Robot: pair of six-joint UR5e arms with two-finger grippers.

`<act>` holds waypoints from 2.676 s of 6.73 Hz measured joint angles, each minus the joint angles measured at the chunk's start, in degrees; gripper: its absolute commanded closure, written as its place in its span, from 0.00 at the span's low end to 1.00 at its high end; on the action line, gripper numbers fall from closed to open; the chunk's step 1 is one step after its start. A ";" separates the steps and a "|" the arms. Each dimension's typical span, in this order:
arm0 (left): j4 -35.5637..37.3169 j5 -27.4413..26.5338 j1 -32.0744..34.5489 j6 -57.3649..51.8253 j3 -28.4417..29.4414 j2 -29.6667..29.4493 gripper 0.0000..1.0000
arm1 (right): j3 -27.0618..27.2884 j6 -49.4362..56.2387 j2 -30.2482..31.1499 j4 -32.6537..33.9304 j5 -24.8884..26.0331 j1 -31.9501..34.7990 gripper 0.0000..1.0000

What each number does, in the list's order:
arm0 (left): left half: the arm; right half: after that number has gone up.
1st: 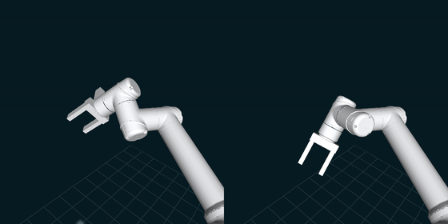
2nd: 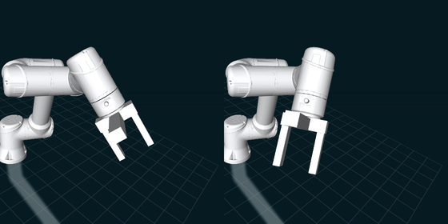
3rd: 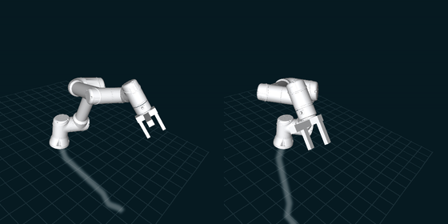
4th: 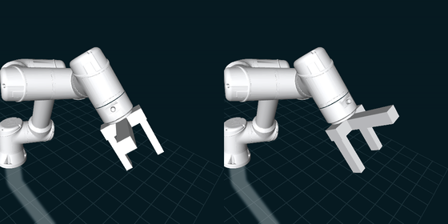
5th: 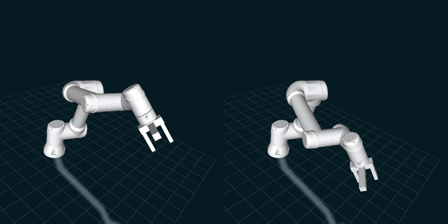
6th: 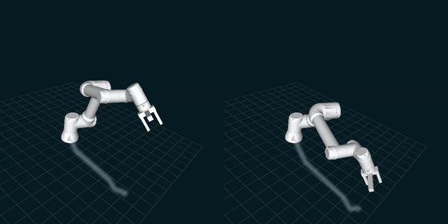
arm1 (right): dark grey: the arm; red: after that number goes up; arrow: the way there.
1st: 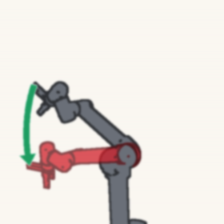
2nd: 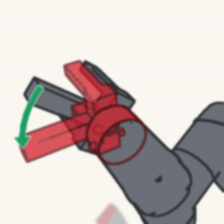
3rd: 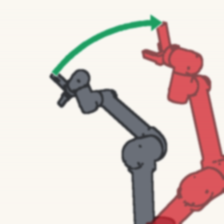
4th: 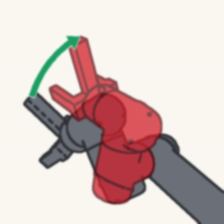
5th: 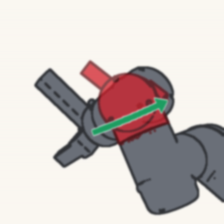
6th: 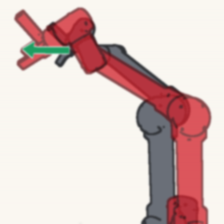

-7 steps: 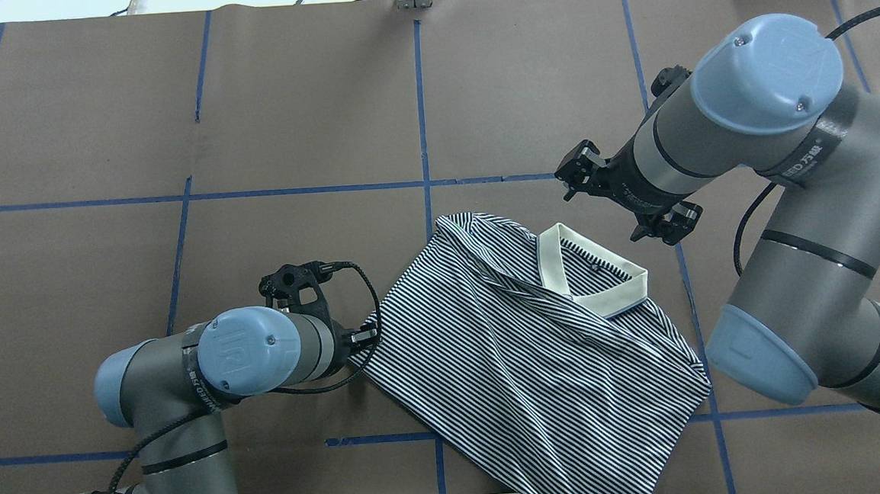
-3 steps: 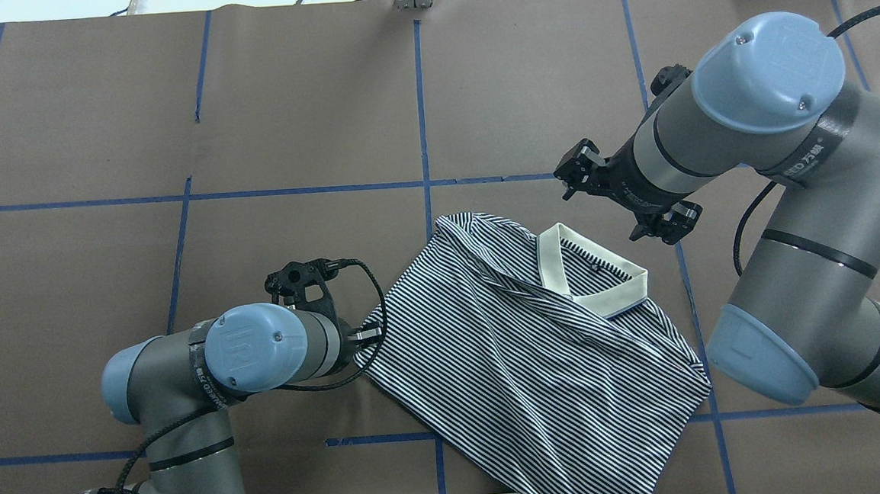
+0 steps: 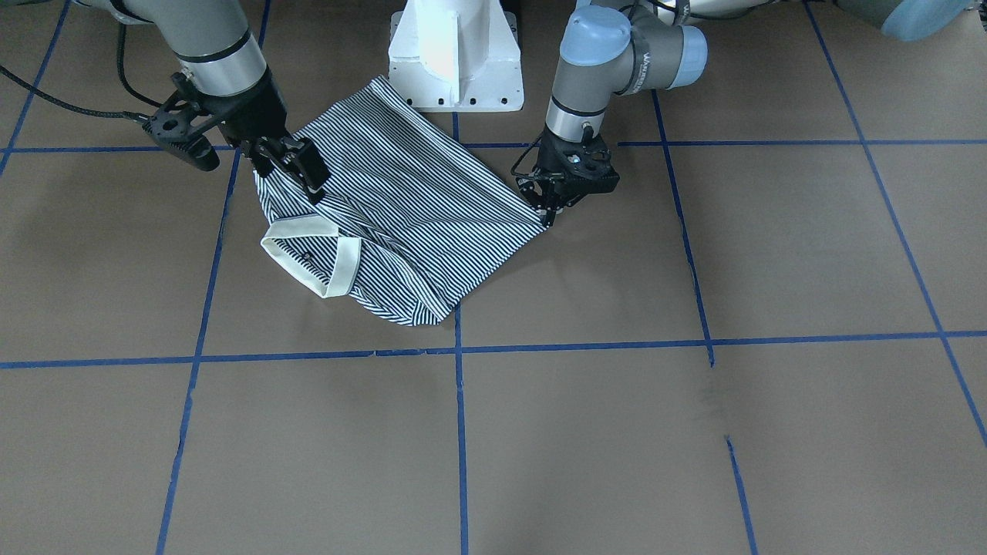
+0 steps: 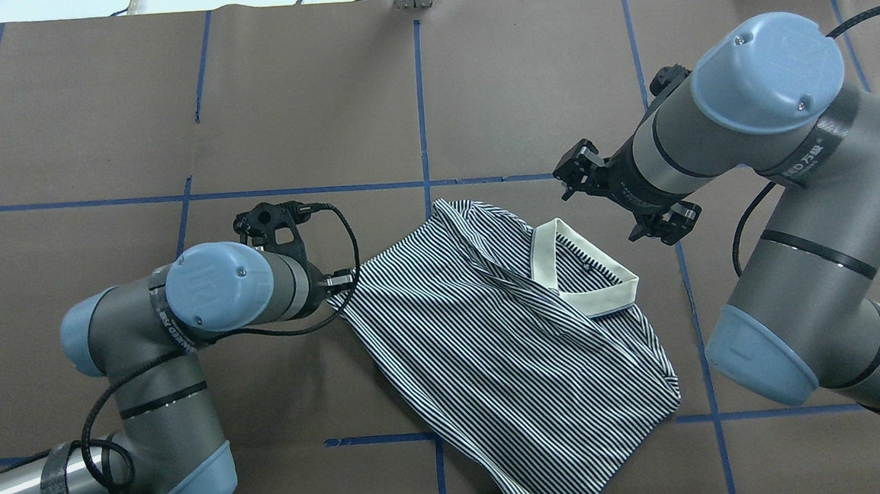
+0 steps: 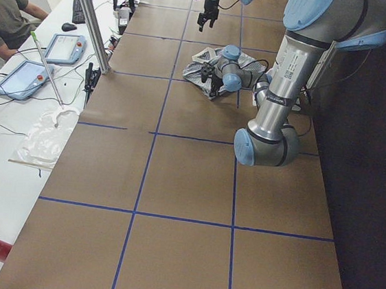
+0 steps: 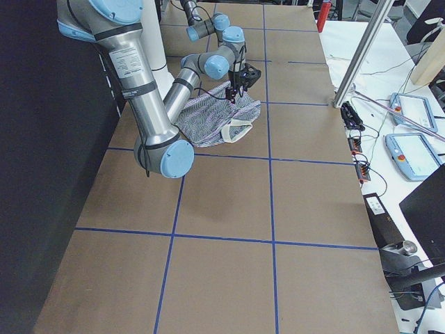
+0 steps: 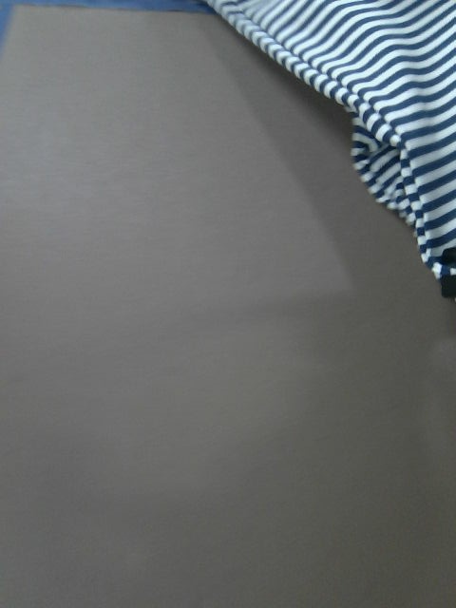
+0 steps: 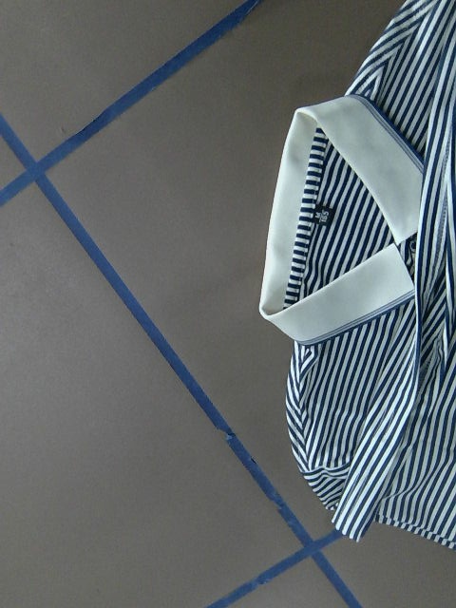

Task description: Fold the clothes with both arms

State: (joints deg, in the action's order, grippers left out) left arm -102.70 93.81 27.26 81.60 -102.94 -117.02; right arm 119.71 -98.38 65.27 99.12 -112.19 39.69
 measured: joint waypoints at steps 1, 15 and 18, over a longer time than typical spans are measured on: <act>-0.86 -0.02 3.61 -1.33 3.94 -2.64 1.00 | 0.00 -0.09 -0.06 -0.04 0.19 -0.03 0.00; -25.82 7.97 18.62 -11.00 9.48 2.53 0.51 | -55.93 29.67 -29.91 -21.77 12.00 -3.05 0.00; -25.80 7.97 18.55 -10.70 9.35 2.58 0.51 | -55.99 31.70 -28.77 -21.59 11.75 -5.08 0.00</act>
State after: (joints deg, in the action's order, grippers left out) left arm -128.50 101.78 45.82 70.90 -93.59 -114.44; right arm 63.71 -66.68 36.50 77.53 -100.44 34.61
